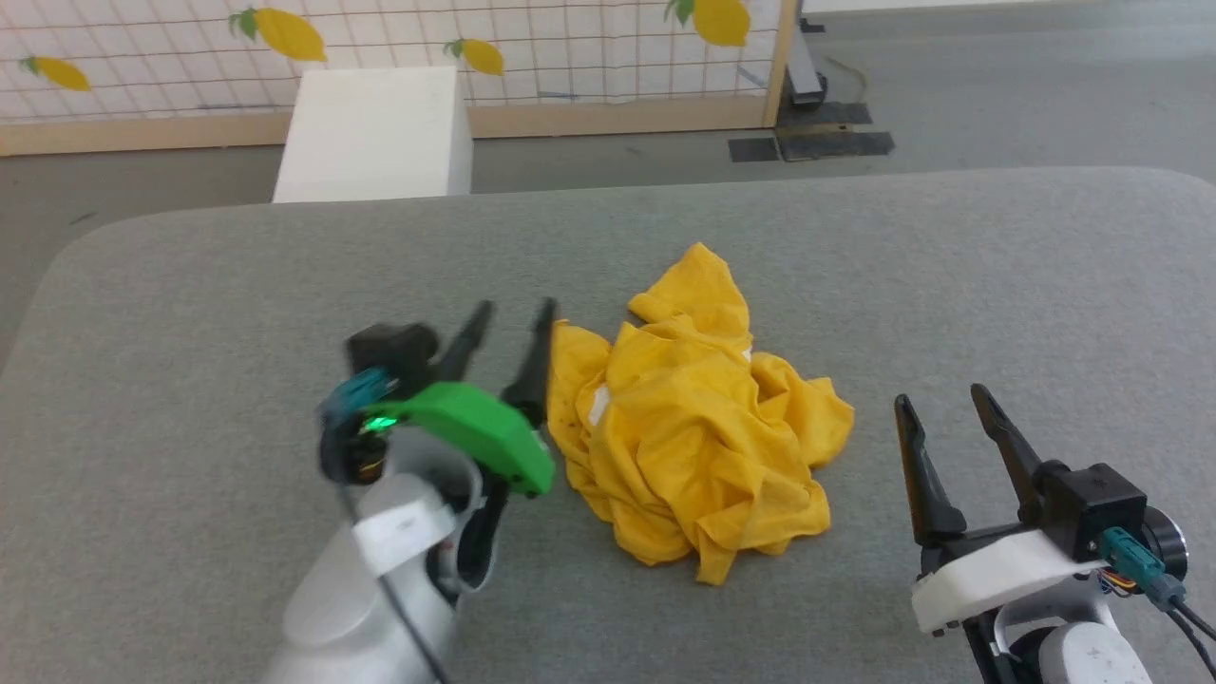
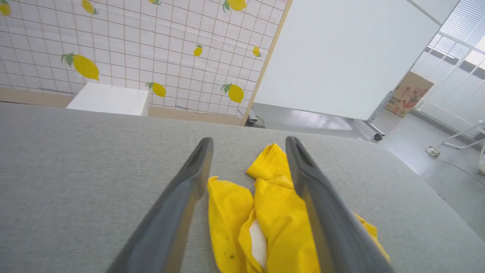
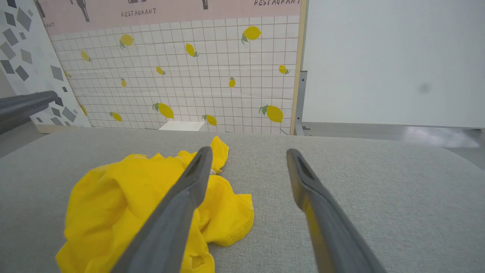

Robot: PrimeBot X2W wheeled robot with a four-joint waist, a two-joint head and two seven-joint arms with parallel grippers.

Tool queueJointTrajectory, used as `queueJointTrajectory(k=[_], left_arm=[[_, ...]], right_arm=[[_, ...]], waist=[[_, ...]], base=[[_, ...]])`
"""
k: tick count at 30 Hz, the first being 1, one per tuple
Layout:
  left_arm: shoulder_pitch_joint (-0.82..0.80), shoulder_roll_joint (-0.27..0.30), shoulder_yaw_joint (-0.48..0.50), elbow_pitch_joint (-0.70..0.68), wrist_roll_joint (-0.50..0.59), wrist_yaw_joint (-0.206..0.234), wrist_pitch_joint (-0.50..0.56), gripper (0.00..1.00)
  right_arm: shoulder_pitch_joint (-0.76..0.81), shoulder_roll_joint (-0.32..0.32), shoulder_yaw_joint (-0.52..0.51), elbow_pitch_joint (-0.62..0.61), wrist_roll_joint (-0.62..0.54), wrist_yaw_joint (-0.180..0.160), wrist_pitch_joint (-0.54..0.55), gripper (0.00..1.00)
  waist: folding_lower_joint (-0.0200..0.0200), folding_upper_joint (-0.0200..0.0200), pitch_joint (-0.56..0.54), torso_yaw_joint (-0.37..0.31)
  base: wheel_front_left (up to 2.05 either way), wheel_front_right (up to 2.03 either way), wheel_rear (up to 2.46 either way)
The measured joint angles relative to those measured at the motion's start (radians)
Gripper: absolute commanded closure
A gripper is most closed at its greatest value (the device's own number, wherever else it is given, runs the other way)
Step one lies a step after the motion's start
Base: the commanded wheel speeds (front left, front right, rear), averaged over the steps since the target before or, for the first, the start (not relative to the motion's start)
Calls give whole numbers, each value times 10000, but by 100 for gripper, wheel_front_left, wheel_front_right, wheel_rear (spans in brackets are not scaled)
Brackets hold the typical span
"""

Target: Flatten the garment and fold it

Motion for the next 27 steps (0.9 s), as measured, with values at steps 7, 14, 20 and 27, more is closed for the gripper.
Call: queueJointTrajectory(k=[7,14,20,27], left_arm=[[1306,600,1085,-1313,583,272,-1131,0],[2532,483,2700,-2995,1795,96,-1174,0],[2838,-73,3496,-3216,2362,-313,-1174,0],[2820,-500,3793,-3030,2571,-767,-1174,0]], right_arm=[[-57,4,403,-148,-102,0,476,0],[-1398,4,1003,399,577,-2,3045,0],[-2910,17,924,1317,779,-2,5699,0],[-4172,-6,892,2646,888,-2,8278,28]], waist=[[0,0,-71,603],[0,0,282,1012],[1,0,738,1317],[1,0,1212,1762]], base=[[0,0,0],[0,0,0],[0,0,0],[0,0,0]])
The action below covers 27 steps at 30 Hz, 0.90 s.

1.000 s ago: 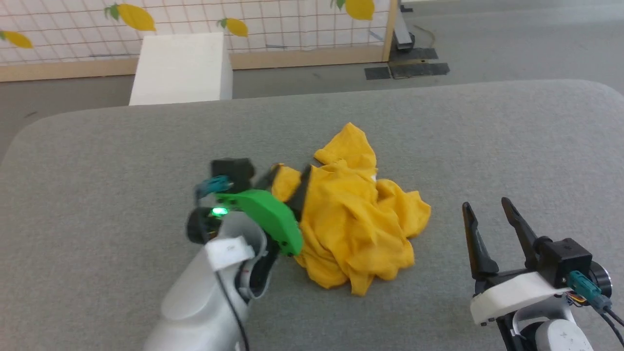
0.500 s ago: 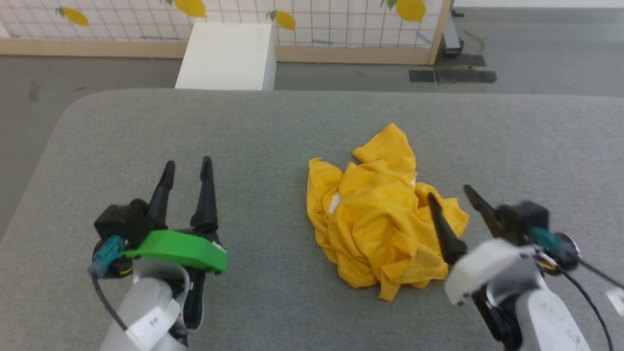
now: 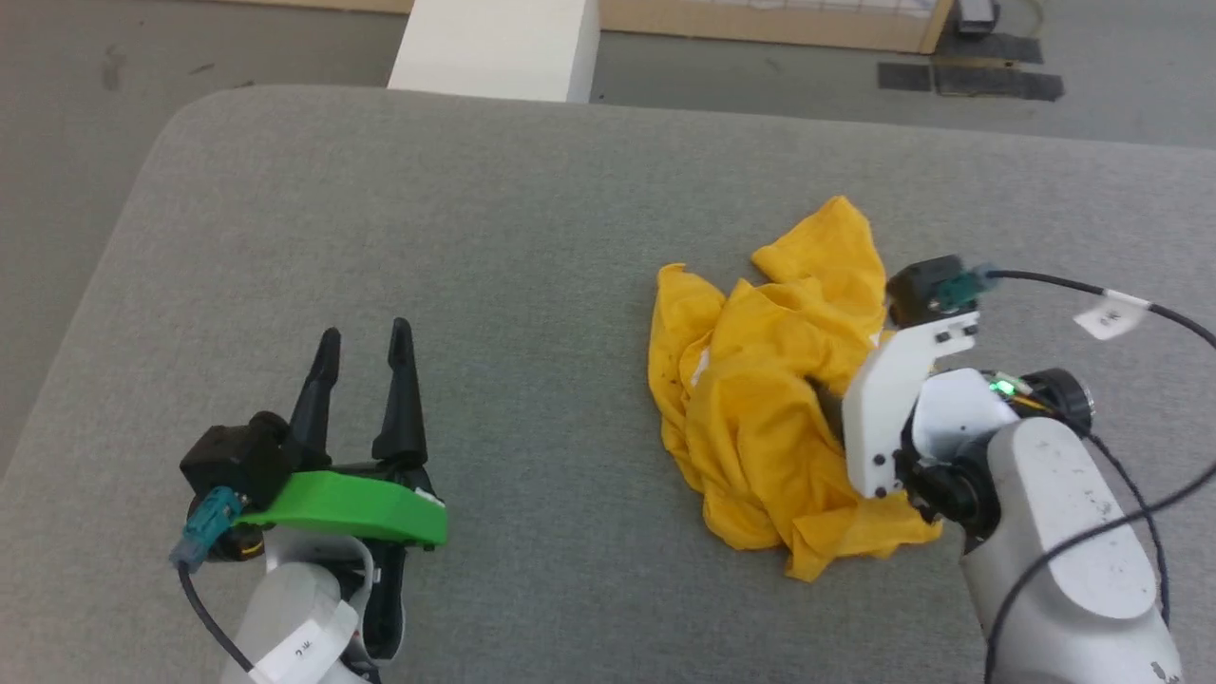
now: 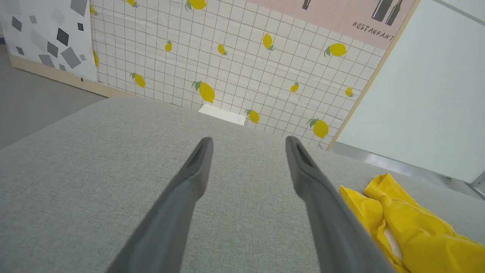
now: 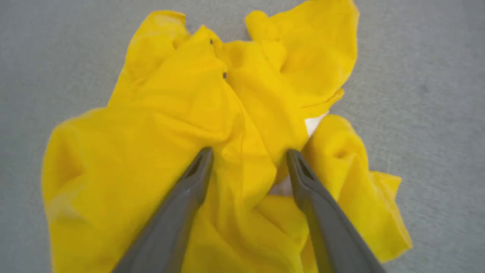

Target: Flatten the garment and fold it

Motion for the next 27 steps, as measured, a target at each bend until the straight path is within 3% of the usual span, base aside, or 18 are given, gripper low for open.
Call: queueJointTrajectory(k=[3,10,17,21,23,25,27], left_arm=[[-4,-65,73,77,73,-94,0,0],[3,-107,268,226,98,-224,0,0],[12,-127,393,270,268,-253,0,0],[40,-130,407,255,268,-253,0,0],[87,-132,403,255,268,-253,0,0],[147,-142,219,286,267,-253,0,0],[150,-146,173,303,265,-253,0,0]], right_arm=[[-8,2,355,19,372,0,700,100],[59,4,991,-1302,740,0,359,100],[-191,12,1774,-3152,1929,0,-1570,100],[-292,27,1572,-3845,2349,0,-2226,100],[-180,27,1064,-3893,2226,0,-2253,100],[1109,-10,-1599,-3183,-146,0,-1952,100],[1620,-21,-2477,-3055,-1001,0,-1806,100]], waist=[[0,0,109,215],[0,0,50,401],[0,0,-308,230],[0,0,-487,96],[0,0,-554,21],[0,0,-660,-92],[0,0,-670,-84]], base=[[0,0,0],[0,0,0],[0,0,0],[0,0,0],[0,0,0],[0,0,0],[0,0,0]])
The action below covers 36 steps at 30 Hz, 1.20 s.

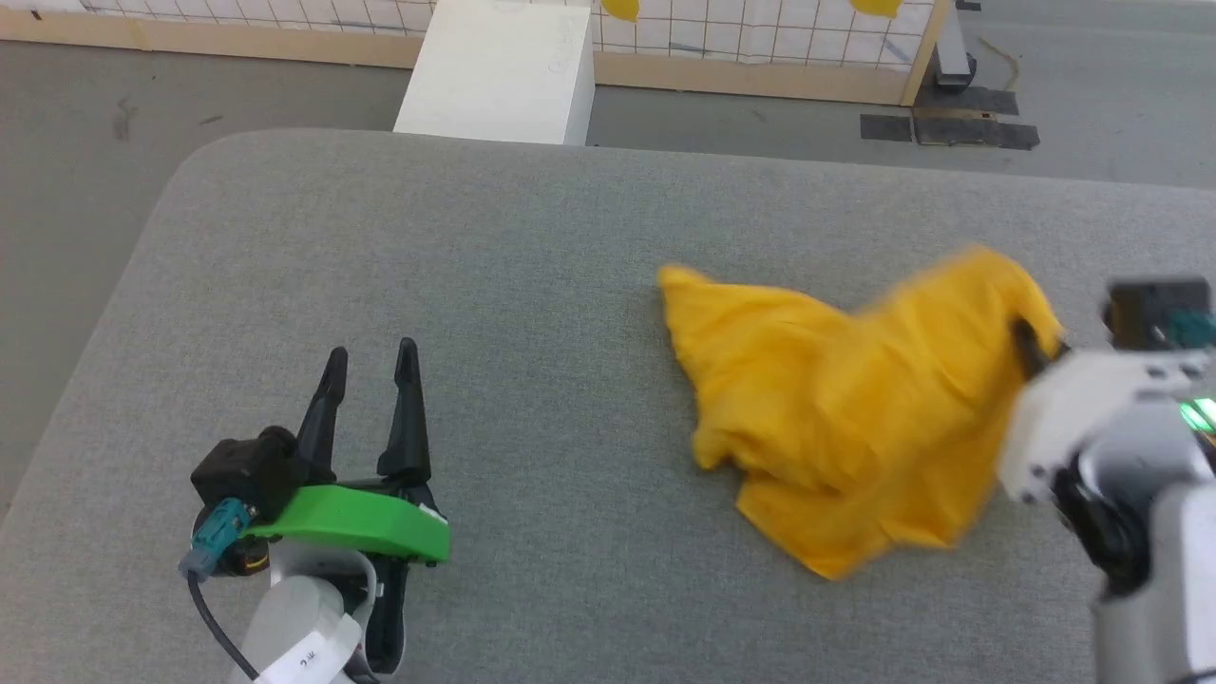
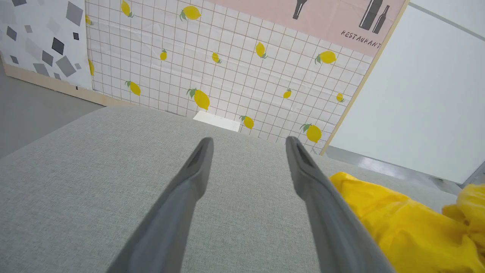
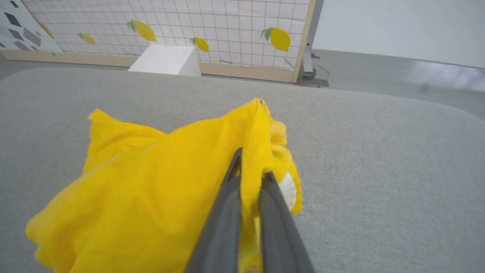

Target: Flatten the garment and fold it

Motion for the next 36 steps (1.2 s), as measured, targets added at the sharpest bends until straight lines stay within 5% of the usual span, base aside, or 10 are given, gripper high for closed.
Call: queueJointTrajectory(k=[1,5,6,7,8,14,23,36], left_arm=[[9,0,-35,29,0,-2,0,0],[39,-2,-35,46,-2,-2,0,0],[68,0,-29,52,-2,-2,0,0],[107,0,-19,61,-2,-2,0,0],[146,-2,-17,75,-2,-6,0,0],[184,-2,-207,255,-27,-48,0,0],[-779,-8,-2186,1127,-752,117,111,0],[-4911,-48,-4939,3705,-2625,1521,2796,0]], right_arm=[[827,17,-1256,-27,-840,0,309,100],[1802,21,-2615,-48,-972,0,917,100],[2025,23,-2832,-52,-888,0,1014,86],[2223,23,-2968,-69,-817,0,1011,23],[2370,31,-3099,-69,-696,0,984,0],[2720,31,-3149,-424,192,0,-1129,0],[3329,27,-965,-943,194,0,-4905,0],[2765,31,709,-263,711,0,-6148,0]], waist=[[0,0,-28,-1],[0,0,-63,-34],[0,0,-74,-51],[0,0,-91,-71],[0,0,-106,-96],[0,0,-239,-212],[0,0,-89,-563],[0,0,1052,-1907]], base=[[0,0,0],[0,0,0],[0,0,0],[0,0,0],[0,0,0],[0,0,0],[0,0,0],[0,0,0]])
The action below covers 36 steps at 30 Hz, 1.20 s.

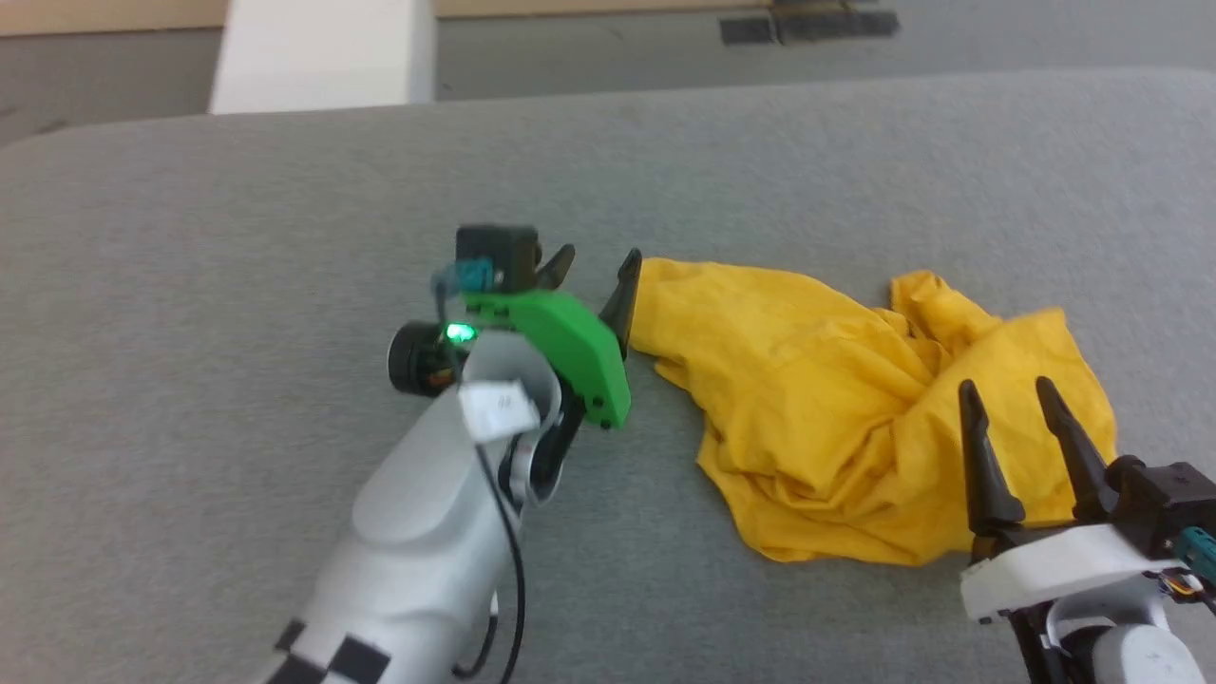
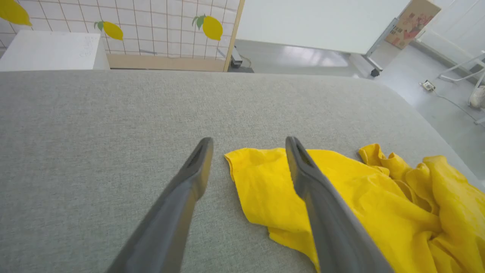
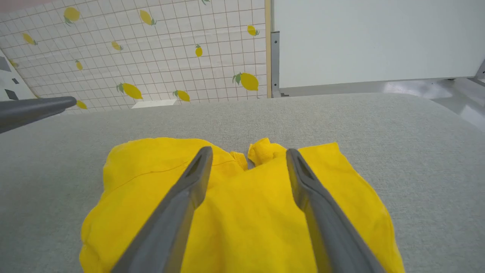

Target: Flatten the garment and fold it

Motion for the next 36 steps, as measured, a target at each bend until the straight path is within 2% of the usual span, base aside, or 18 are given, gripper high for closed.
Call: queueJointTrajectory(k=[8,11,14,15,16,19,23,26,30,34,35,36], left_arm=[[-1334,-12,-951,1956,-268,826,1900,0],[-1476,2,-1312,2481,-161,851,2690,0],[-1759,56,-1482,2583,-280,652,3444,2],[-1847,82,-1557,2604,-293,566,3689,67],[-1918,104,-1616,2589,-334,449,3942,100],[-1820,123,-1567,2355,-483,316,3787,100],[-1048,217,-1057,1776,-612,437,2046,100],[-424,711,-667,1331,-671,711,1118,100],[552,1580,36,508,-966,1170,357,100],[1848,2366,790,-512,-1287,1814,65,100],[2220,2533,993,-792,-1442,2000,21,100],[3267,2934,1490,-1488,-1737,2568,-23,100]], right_arm=[[-373,0,370,449,313,0,-332,0],[-394,-4,380,554,410,0,-430,0],[-441,-4,351,589,453,0,-468,0],[-461,-6,343,591,462,0,-476,0],[-483,-6,341,593,462,0,-487,0],[-497,-2,334,573,462,0,-489,0],[-499,-2,209,481,439,0,-485,0],[-496,-4,63,368,362,0,-453,0],[-480,-2,-75,205,259,0,-301,0],[-395,0,-125,33,163,0,-92,0],[-352,-4,-132,-6,123,0,-29,0],[-237,-2,-150,-92,58,0,127,0]], waist=[[0,0,710,-879],[0,0,898,-1104],[0,0,1038,-1210],[0,0,1049,-1206],[0,0,1049,-1186],[1,0,1022,-1058],[0,0,903,-737],[0,0,773,-447],[0,0,561,-1],[0,0,335,489],[1,0,275,616],[0,0,100,959]], base=[[0,0,0],[0,0,0],[0,0,0],[0,0,0],[0,0,0],[0,0,0],[0,0,0],[0,0,0],[0,0,0],[0,0,0],[0,0,0],[0,0,0]])
